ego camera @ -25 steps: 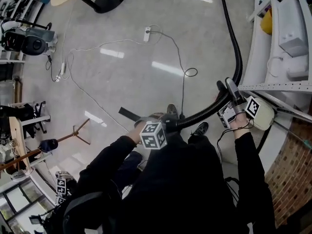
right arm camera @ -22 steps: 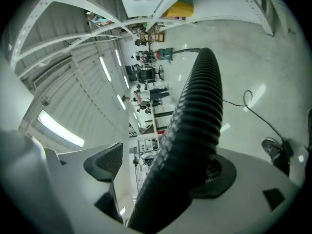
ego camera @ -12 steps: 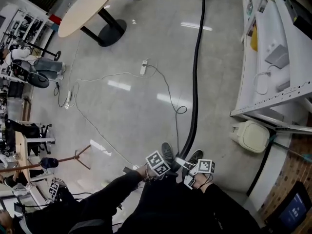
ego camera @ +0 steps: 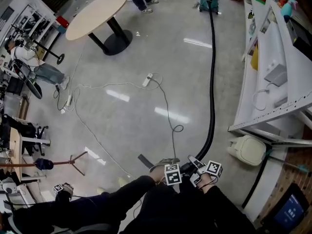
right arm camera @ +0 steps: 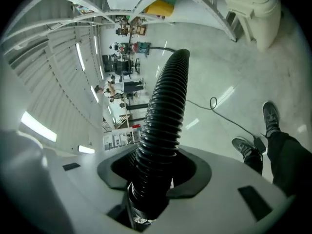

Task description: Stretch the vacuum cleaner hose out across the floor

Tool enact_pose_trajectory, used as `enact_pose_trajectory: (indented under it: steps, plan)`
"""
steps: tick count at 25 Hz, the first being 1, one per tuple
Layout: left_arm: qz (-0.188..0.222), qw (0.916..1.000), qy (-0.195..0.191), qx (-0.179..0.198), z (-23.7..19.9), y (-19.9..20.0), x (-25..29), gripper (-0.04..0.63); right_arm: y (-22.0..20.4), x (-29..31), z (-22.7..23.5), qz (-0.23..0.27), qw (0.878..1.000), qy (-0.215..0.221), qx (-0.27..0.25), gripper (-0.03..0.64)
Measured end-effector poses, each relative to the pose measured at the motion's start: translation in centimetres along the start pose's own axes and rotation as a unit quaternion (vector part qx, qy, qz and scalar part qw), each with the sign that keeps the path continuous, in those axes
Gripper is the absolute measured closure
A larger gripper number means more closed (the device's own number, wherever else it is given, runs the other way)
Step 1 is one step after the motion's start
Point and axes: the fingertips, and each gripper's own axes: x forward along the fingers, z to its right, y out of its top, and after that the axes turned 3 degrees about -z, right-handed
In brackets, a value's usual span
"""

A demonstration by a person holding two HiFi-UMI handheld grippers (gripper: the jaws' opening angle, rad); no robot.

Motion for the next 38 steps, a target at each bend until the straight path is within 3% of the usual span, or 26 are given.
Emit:
enact_pose_trajectory:
  steps: [1,2,4,7,8,9,10,14,17,20,23,26,29,31,32,34,38]
  plan:
    - [-0.007,0.9952,0.08,0.055,-1.5,-0.2,-0.6,0.079,1.1,-0.3,0.2,0.019,1.0,-0.003,0.002,0.439]
    - [0.002,0.9832,0.153,0.099,-2.6,0.3,-2.1,0.078,2.3,-0.7,0.5,0.037,0.999,-0.004,0.007,0.439]
    - [0.072,0.9515,0.267,0.135,-3.4,3.3,-8.0,0.078,4.9,-2.1,1.6,0.071,0.997,-0.008,0.023,0.442]
    - [0.208,0.9002,0.366,0.113,-3.6,6.5,-17.6,0.08,10.6,-3.8,4.1,0.125,0.992,-0.019,0.019,0.442]
    - [0.234,0.8889,0.381,0.1,-3.8,6.1,-19.3,0.08,12.1,-4.0,4.8,0.14,0.99,-0.023,0.021,0.442]
    - [0.248,0.885,0.385,0.083,-4.0,5.0,-19.8,0.08,13.1,-3.9,5.7,0.15,0.988,-0.026,0.023,0.442]
    - [0.254,0.8884,0.377,0.061,-4.3,3.6,-19.3,0.081,13.8,-3.7,6.7,0.154,0.987,-0.028,0.023,0.442]
    - [0.238,0.9232,0.301,-0.022,-4.0,-2.7,-12.2,0.081,12.8,-1.4,10.8,0.133,0.99,-0.048,0.019,0.44]
    - [0.221,0.938,0.266,-0.026,-2.4,-5.6,-7.1,0.081,10.2,2.0,16.8,0.117,0.99,-0.067,0.036,0.44]
    - [0.208,0.9466,0.246,-0.013,-3.1,-6.5,-2.1,0.083,9.8,7.2,22.4,0.115,0.988,-0.07,0.079,0.442]
    - [0.219,0.9493,0.223,-0.038,-3.9,-7.0,0.8,0.083,9.1,12.2,25.5,0.101,0.988,-0.06,0.103,0.442]
    - [0.222,0.9498,0.209,-0.07,-4.2,-8.4,2.2,0.083,6.8,17.0,25.8,0.051,0.993,-0.046,0.098,0.44]
    - [0.226,0.9451,0.223,-0.079,-4.6,-9.4,1.8,0.084,2.3,20.8,24.2,-0.074,0.994,-0.049,0.061,0.399]
    - [0.234,0.94,0.233,-0.088,-5.2,-9.8,0.7,0.084,-0.7,21.8,22.8,-0.165,0.984,-0.063,0.011,0.292]
    - [0.237,0.9374,0.237,-0.094,-5.6,-9.9,0.0,0.083,-1.9,22.0,22.0,-0.197,0.978,-0.067,-0.007,0.288]
    - [0.241,0.9335,0.244,-0.107,-6.4,-10.2,-1.0,0.084,-3.5,21.9,20.2,-0.226,0.972,-0.059,-0.019,0.288]
    - [0.253,0.9266,0.249,-0.125,-7.5,-10.1,-3.3,0.084,-4.8,21.1,16.0,-0.229,0.973,-0.028,-0.031,0.29]
